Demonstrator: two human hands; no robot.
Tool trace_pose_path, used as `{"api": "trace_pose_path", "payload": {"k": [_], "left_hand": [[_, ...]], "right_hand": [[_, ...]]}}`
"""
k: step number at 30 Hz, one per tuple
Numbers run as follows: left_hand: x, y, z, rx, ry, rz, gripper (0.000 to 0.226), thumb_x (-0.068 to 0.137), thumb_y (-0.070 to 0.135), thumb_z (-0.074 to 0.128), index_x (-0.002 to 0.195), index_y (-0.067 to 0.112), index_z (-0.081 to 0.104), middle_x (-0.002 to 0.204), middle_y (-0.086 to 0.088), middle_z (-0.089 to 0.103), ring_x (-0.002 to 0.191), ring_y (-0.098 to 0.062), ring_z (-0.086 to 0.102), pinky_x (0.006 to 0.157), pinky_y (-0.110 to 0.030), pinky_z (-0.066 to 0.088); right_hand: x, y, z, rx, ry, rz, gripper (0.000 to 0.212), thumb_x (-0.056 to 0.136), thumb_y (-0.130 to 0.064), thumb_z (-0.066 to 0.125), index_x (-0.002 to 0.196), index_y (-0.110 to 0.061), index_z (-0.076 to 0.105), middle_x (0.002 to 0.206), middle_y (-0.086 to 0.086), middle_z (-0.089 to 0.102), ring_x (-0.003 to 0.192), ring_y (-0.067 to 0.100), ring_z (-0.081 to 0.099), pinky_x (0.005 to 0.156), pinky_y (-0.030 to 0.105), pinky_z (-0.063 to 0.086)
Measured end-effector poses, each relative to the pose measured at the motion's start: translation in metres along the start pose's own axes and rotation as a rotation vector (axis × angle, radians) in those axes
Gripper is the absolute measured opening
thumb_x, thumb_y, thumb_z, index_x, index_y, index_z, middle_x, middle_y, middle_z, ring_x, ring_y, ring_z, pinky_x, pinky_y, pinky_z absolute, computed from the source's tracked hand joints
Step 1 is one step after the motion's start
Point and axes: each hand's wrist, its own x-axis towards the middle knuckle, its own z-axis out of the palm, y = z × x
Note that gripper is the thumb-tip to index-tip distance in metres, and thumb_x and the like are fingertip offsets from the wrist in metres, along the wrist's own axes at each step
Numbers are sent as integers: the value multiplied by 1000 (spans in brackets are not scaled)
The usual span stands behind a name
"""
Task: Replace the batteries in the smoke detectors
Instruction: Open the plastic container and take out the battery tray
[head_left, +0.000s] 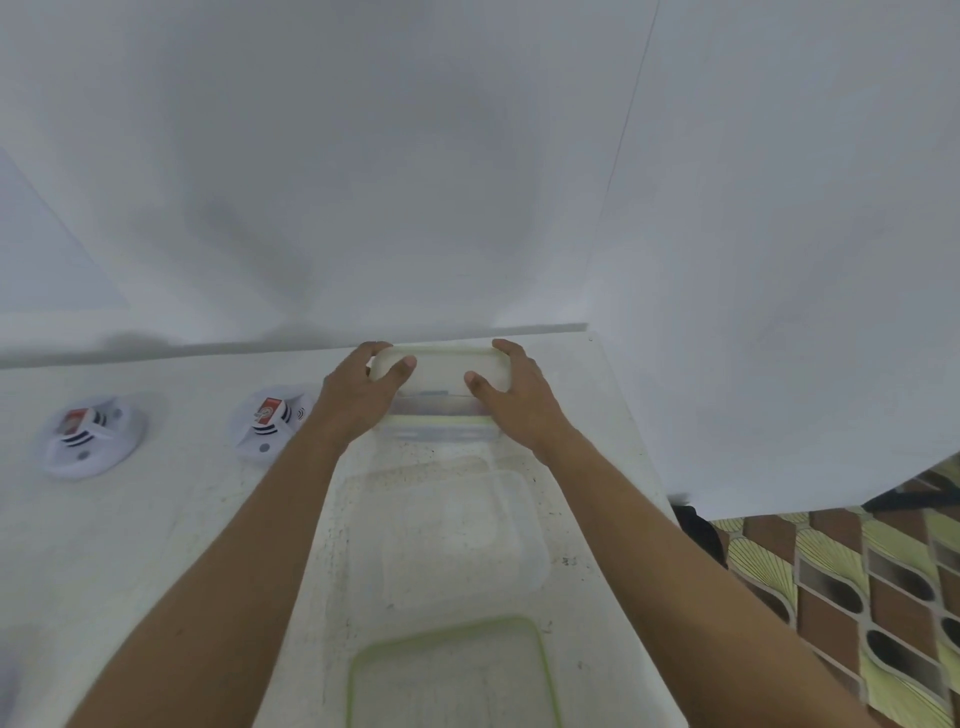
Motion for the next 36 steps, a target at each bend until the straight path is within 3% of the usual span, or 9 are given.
{"api": "trace_pose_path", "payload": {"k": [7,10,13,17,22,27,31,33,36], "left_hand": [[7,-8,2,-85,44,13,35,85,58,65,113,37,62,115,8,60,104,-14,58,89,-39,52],[7,-6,0,38,11,14,46,87,60,61,127,38,56,130,2,52,116,-19,51,98,-41,46],[6,-2,-2,151,-25,156,50,96,47,55,143,32,47,148,-1,40,135,-18,39,110,-32,31],[3,4,-4,323,-56,363,46,93,45,61,134,24,58,137,1,54,129,-16,47,103,-26,31],[-2,10,-5,376,80,195,71,74,68,69,128,25,55,106,0,63,102,-20,59,86,-34,43],[-13,17,2,392,28,64,92,70,75,66,140,21,39,120,-14,58,110,-32,58,83,-38,48],[-12,12,10,390,-91,38,90,77,78,55,145,24,32,122,-15,59,105,-32,61,87,-42,52],[-8,10,10,350,-172,42,86,81,77,48,149,29,27,113,-8,62,109,-29,59,91,-41,49],[-2,13,12,215,-257,49,75,89,71,42,152,36,20,114,-6,59,114,-28,56,95,-39,43]], "right_hand": [[2,2,1,-22,6,-5,66,95,-44,64,151,-26,34,150,3,41,137,20,40,103,27,32],[3,2,0,-21,-3,-8,66,95,-45,64,151,-27,34,148,3,42,136,20,41,104,28,33],[4,3,-2,-18,-14,-7,66,94,-46,65,151,-29,36,147,3,42,136,21,41,104,28,34],[4,1,-5,-16,23,-8,74,91,-46,70,152,-27,34,150,5,40,139,20,39,106,29,33],[2,1,-4,23,143,-4,71,95,-39,66,154,-19,31,154,7,34,141,23,37,101,24,30],[-1,3,4,58,115,18,74,102,-34,55,160,-13,14,163,7,22,147,23,29,100,21,25],[0,2,8,73,99,21,51,104,-30,51,149,-13,36,145,7,46,136,26,44,108,31,37],[3,3,6,76,79,0,37,103,-30,53,137,-18,46,131,3,57,124,25,54,104,39,46],[5,5,3,77,43,-12,38,103,-33,54,137,-20,45,127,-1,58,116,20,57,90,30,46]]}}
